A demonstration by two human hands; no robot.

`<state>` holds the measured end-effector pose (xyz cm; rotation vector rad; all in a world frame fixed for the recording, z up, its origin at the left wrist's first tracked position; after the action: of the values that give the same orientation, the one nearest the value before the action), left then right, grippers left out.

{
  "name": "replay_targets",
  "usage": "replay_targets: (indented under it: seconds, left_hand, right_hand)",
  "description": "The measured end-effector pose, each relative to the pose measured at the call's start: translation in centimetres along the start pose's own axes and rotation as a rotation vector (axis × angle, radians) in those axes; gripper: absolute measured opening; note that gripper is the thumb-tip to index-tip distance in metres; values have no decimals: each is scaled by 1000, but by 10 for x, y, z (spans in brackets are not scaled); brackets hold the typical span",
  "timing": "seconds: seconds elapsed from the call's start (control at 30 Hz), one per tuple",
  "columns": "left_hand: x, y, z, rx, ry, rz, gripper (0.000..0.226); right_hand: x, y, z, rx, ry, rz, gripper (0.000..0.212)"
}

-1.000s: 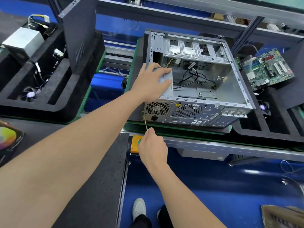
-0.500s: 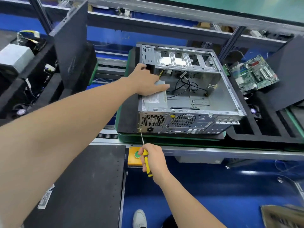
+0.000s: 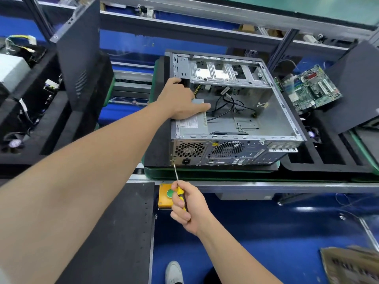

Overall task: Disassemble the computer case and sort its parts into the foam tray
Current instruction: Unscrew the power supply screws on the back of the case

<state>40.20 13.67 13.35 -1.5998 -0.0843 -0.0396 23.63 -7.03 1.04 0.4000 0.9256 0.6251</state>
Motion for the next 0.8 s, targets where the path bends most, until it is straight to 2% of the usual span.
replay_targets:
  seconds: [0.1,0.17,0.3,0.33,0.4,0.5,0.6,0.67,0.73,0.8]
  left_hand:
    - [1,2,0,5,0,-9,89]
    - [2,2,1,8,-3,-13,92]
    - [1,2,0,30,-2,-18,94]
    - [2,2,0,33,-2,-18,94]
    - [1,1,0,32,-5,-19,93]
    - [1,2,-1,24,-8,-21,91]
    - [1,2,-1,14,-9,-27,89]
    - [1,2,0,14,-6,-30,89]
    - [1,2,0,16,-1,-30,89]
    - [1,2,1,15,-1,-27,89]
  right_hand:
    - [-2,4,3,-184,-75,-88,19]
    - [-4,8,3,-383,-170,-208,23]
    - [-4,20,-2,-1170,-397,-554,29]
    - [-5,22,-4,-1326,-418,-616,27]
    - [-4,21,-8,-1479,-454,-703,22]
    - [0,20,-11,-1471,-488,-739,23]
    - [0,18,-10,-1339,-490,-702,30]
    - [0,16,-5,-1158,-413,-632,33]
    - [1,14,2,-946,-260,-545,37]
    - [0,12,4,-593,-108,-441,43]
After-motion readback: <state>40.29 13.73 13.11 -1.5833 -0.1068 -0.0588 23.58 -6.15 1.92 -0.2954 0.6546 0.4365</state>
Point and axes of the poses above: each hand's wrist, its own x-axis towards the middle knuckle, its own y-axis out of the palm, z = x × y, the point moved 1 cm from there along x, towards the middle knuckle, and after that the axes turned 1 degree about z, right-handed, at the moved point
